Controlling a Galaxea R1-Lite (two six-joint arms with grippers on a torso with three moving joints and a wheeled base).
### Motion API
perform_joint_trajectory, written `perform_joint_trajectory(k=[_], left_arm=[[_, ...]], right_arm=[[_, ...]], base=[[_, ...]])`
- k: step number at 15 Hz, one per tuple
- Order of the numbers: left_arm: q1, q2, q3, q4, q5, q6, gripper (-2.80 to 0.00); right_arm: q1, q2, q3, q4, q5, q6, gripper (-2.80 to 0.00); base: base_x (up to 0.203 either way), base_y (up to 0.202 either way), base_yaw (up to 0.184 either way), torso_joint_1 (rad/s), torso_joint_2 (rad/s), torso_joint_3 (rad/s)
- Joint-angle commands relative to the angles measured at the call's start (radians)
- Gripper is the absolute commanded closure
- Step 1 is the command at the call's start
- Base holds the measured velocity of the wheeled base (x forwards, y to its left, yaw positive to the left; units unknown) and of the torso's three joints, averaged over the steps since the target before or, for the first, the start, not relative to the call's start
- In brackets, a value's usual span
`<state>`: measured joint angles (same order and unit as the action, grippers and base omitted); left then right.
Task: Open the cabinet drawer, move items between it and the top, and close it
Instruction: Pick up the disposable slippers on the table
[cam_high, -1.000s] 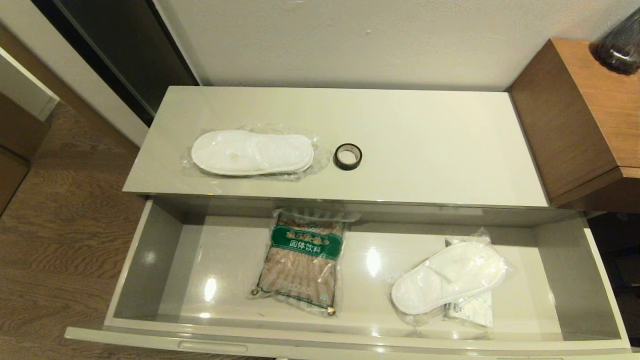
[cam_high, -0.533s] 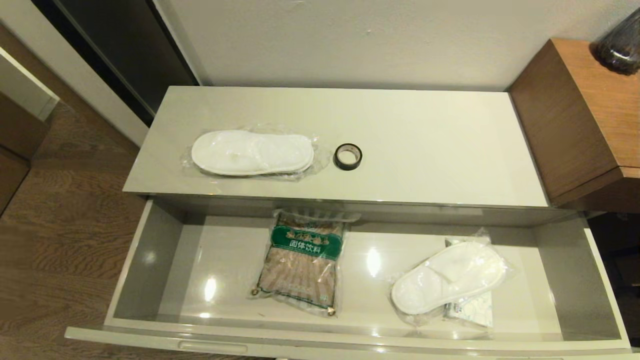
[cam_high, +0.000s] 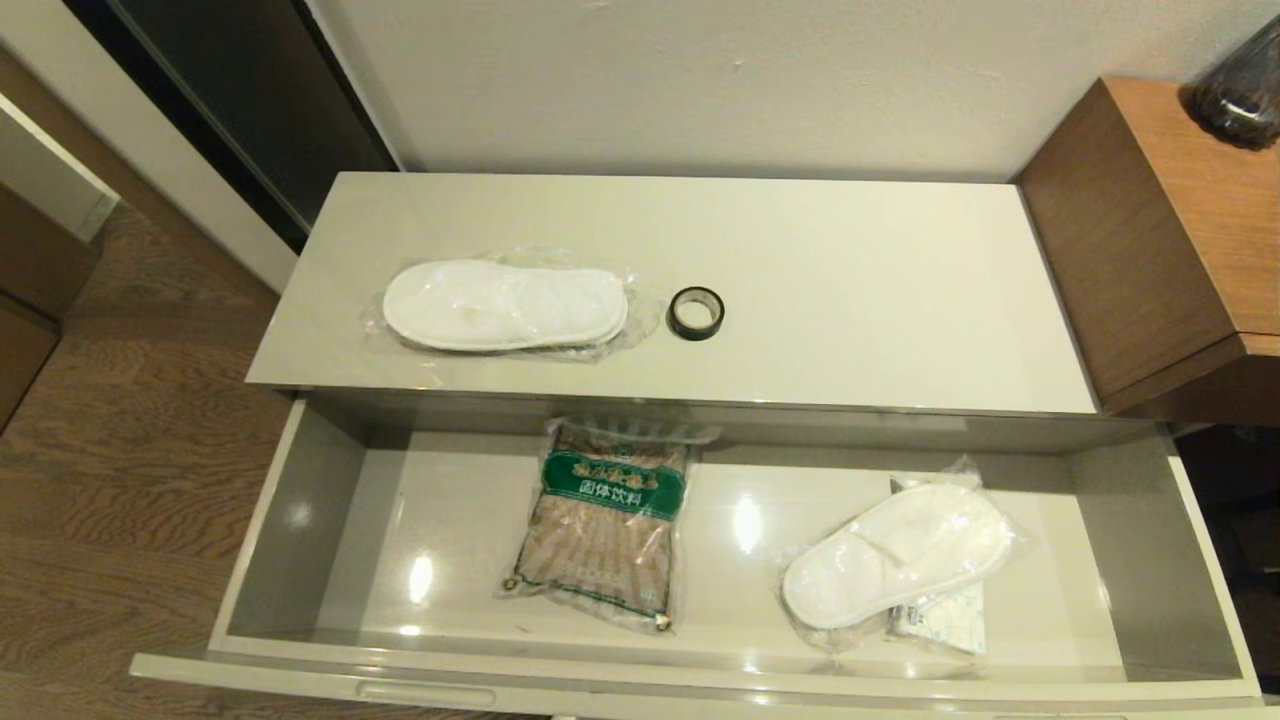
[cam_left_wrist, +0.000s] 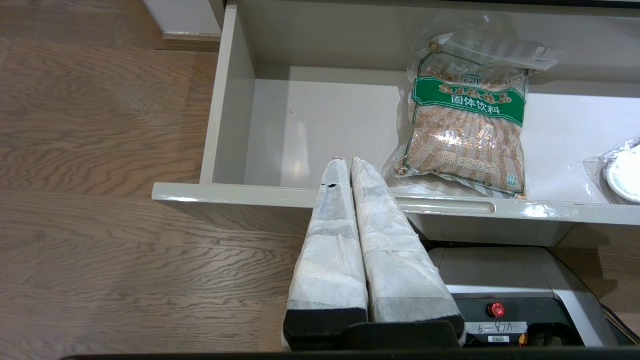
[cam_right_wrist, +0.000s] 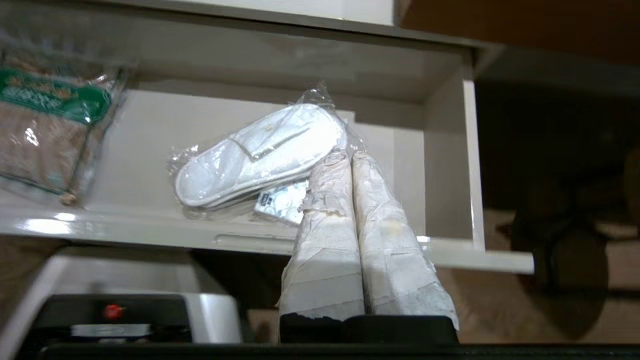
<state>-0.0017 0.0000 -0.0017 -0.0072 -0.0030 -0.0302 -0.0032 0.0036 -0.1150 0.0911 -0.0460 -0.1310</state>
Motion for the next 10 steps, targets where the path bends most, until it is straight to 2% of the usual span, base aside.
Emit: perform_joint_trajectory(k=[1,3,10], left_arm=[[0.0,0.0,0.0,0.0,0.0,0.0,0.0],[0.0,0.0,0.0,0.0,0.0,0.0,0.0],[0.0,0.0,0.0,0.0,0.0,0.0,0.0]], right_arm=[[0.0,-0.003,0.121,-0.156,0.026,-0.029,0.0],[0.0,-0.004,0.111,-0.133,0.076,-0.05,0.0],[0.0,-0.004,0.115,-0.151,0.075,-0.022,0.0]], base=[[0.0,0.0,0.0,0.0,0.0,0.0],[0.0,0.0,0.0,0.0,0.0,0.0],[0.0,0.0,0.0,0.0,0.0,0.0]])
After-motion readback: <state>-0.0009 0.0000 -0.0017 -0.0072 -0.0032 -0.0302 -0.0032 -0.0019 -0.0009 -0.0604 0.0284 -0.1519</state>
